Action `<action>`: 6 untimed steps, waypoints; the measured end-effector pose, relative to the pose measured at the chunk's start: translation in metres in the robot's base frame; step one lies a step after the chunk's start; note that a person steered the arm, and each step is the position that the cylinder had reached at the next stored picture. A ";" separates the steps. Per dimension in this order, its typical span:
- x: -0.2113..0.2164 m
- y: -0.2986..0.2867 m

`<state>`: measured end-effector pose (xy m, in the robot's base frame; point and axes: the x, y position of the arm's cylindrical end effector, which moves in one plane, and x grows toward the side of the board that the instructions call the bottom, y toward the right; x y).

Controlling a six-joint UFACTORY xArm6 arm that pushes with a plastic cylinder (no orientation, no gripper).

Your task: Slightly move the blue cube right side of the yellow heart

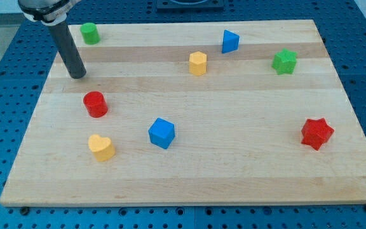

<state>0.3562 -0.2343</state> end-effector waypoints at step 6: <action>0.063 0.204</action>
